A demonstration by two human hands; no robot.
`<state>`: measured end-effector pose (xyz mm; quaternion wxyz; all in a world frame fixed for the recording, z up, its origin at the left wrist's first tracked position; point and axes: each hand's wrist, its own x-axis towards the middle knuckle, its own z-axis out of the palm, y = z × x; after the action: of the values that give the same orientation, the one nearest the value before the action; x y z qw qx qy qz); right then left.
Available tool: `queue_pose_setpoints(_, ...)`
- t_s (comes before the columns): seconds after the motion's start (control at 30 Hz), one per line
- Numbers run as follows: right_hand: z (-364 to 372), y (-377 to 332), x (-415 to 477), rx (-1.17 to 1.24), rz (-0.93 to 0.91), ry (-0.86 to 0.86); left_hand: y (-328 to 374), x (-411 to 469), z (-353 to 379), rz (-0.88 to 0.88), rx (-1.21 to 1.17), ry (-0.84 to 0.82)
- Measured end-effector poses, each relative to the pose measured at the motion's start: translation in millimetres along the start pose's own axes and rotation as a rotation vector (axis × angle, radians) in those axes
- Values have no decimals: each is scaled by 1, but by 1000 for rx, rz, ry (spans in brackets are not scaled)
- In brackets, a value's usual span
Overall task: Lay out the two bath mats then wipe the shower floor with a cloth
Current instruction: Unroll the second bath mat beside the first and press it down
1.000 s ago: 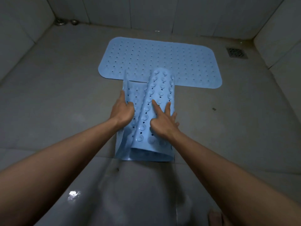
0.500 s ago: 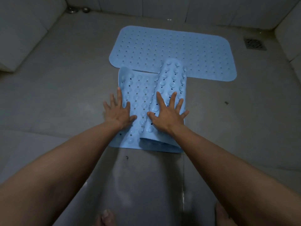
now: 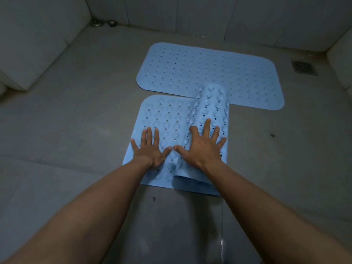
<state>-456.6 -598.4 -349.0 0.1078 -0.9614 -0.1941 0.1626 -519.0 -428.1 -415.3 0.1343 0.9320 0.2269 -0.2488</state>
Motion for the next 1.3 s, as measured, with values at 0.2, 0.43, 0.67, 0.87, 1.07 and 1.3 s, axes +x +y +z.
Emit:
queue_pose_setpoints(0.2,-6,6,1,100,67,-43,-24,13,-16,-31,62,-9)
queue_pose_setpoints(0.43,-11,20,-5,64,45,-43,9,7,-2,121,39,61)
queue_pose_setpoints(0.67,-26,38,-8,53,133,-36,9,7,-3,67,59,27)
queue_pose_setpoints(0.87,-27,44,-4,39,199,-24,38,7,-4,-35,91,62)
queue_pose_setpoints(1.07,-17,61,-14,74,131,51,68,0,13,140,18,108)
queue_pose_setpoints(1.3,-34,109,-24,128,164,3,115,4,13,225,51,163)
